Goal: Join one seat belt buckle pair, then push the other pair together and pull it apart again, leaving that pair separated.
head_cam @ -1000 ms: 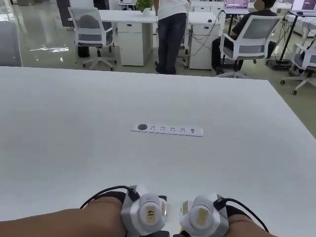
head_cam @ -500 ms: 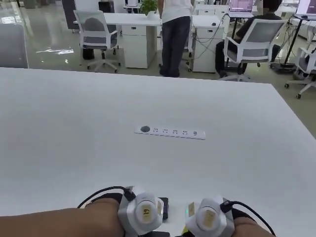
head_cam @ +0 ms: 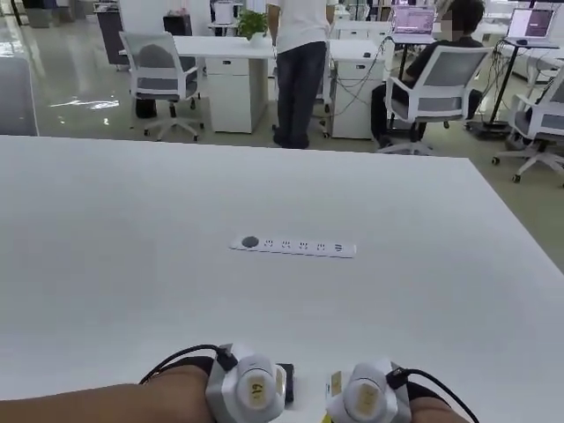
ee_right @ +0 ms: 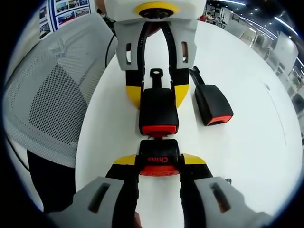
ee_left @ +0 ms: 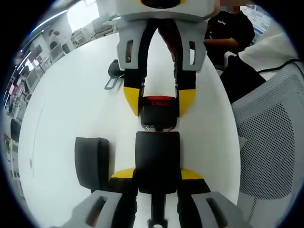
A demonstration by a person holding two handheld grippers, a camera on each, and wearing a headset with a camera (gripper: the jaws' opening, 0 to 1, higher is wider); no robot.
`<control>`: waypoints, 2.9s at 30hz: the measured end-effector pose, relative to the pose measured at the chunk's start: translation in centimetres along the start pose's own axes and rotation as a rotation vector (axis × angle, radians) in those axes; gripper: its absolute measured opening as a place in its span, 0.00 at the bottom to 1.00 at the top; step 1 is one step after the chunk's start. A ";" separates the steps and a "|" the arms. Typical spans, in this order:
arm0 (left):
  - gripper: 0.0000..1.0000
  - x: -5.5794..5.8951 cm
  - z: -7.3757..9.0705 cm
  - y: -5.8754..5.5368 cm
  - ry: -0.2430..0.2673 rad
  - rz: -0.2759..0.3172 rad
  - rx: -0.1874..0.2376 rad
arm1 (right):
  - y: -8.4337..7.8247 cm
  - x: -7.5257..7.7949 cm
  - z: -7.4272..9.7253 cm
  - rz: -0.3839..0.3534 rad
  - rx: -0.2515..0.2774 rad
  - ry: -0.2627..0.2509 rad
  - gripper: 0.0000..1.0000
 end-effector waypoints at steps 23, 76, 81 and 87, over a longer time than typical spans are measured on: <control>0.34 -0.1 0.0 0.4 -0.012 -0.005 -0.077 | 0.9 -0.1 -0.4 0.000 -0.081 0.024 0.33; 0.35 -9.0 0.7 -0.8 0.030 0.064 0.079 | -8.7 7.2 6.3 -0.148 -0.064 -0.094 0.31; 0.33 -9.2 0.6 -0.6 0.015 0.051 0.058 | -8.9 7.7 6.3 -0.144 -0.045 -0.078 0.31; 0.33 -8.9 0.3 -0.4 0.016 -0.017 0.008 | -8.9 8.0 6.1 -0.112 -0.045 -0.040 0.31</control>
Point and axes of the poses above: the centre of the closed fingertips' face, and the gripper's own axes: z roughly backward along the fingers, x roughly to its right, y roughly out of its top, the point moved 8 cm from there along z, roughly backward along the fingers
